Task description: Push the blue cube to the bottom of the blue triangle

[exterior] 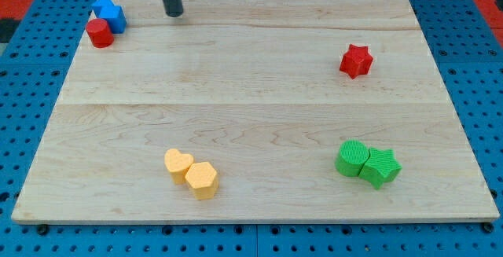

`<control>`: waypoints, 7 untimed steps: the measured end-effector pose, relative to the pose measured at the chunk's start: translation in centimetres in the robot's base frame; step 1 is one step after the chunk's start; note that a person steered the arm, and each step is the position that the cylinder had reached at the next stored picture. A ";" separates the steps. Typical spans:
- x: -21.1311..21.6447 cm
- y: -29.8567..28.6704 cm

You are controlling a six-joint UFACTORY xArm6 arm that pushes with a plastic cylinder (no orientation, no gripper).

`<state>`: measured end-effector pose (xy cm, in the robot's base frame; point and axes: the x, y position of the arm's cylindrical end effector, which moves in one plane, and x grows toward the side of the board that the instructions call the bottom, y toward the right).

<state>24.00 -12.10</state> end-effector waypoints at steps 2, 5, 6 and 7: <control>0.1 2.7; -0.3 -1.8; 0.6 -4.6; 0.2 -7.1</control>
<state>24.23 -19.20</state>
